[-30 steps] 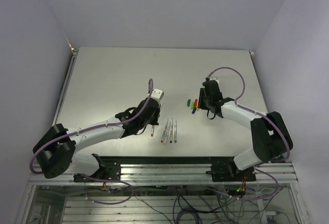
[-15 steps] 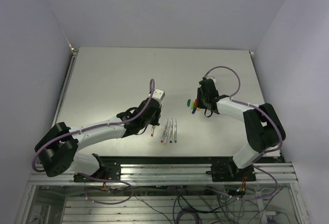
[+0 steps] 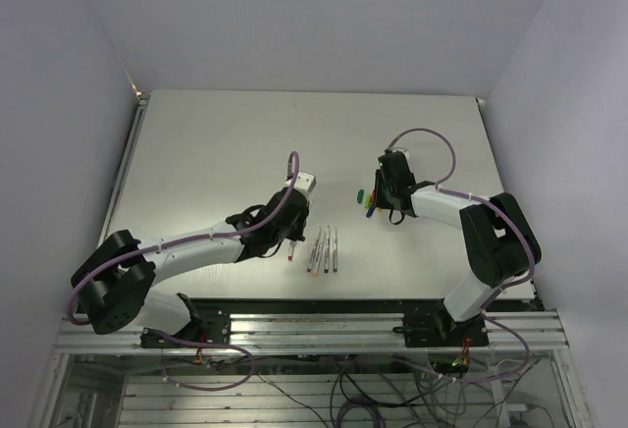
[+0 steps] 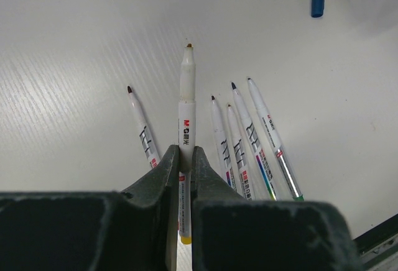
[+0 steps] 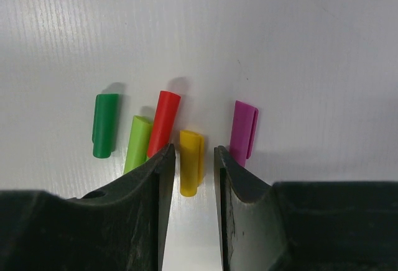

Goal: Insert the pens into the pen caps

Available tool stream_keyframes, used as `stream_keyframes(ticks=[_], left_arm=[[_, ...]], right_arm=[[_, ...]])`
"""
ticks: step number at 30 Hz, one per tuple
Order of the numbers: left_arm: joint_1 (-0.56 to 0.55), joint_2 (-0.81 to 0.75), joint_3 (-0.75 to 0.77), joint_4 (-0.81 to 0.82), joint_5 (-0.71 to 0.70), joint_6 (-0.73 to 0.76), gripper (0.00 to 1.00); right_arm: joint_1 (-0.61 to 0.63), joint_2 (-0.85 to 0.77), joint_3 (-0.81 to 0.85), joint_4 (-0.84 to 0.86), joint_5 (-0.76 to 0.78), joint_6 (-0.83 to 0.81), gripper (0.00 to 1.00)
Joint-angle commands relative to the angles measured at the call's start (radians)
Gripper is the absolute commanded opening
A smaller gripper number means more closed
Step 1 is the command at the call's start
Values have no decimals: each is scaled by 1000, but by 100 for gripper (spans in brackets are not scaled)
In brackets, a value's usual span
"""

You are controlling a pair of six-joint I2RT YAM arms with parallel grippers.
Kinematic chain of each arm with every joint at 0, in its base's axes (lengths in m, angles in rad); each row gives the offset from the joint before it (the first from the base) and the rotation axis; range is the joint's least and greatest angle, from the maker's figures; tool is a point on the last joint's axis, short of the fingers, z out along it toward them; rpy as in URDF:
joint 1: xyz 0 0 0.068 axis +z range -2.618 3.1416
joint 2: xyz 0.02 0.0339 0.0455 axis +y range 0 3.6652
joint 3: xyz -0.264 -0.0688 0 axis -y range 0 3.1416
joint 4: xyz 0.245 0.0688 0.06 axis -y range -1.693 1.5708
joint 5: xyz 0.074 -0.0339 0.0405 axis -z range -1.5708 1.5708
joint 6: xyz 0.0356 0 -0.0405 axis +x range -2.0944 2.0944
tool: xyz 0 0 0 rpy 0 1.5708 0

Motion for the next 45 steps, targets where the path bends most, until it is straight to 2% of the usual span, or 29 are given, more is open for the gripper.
stream_keyframes(ticks=[1,17,21,25,32,38,45], left_arm=[[-3,16,41,20,6,4,7],[-1,9,28,22,4,-3,7],[-1,-3,20,22,-2,-8,7],[-2,-14,14,18,-9,-9,7],[-2,2,21,38,4,0,7],[-3,-3,23,105,29,24,7],[-2,5,59,173,64,38,7]], right_arm=[[3,12,12,9,16,-10,32],[4,43,-15,2,10,6,32],[5,51,-15,-14,-3,11,18],[6,44,-21,-45,-11,21,0],[6,5,-8,-67,35,21,0],[7,-96,55,-72,91,3,0],[6,-294,41,25,6,6,0]])
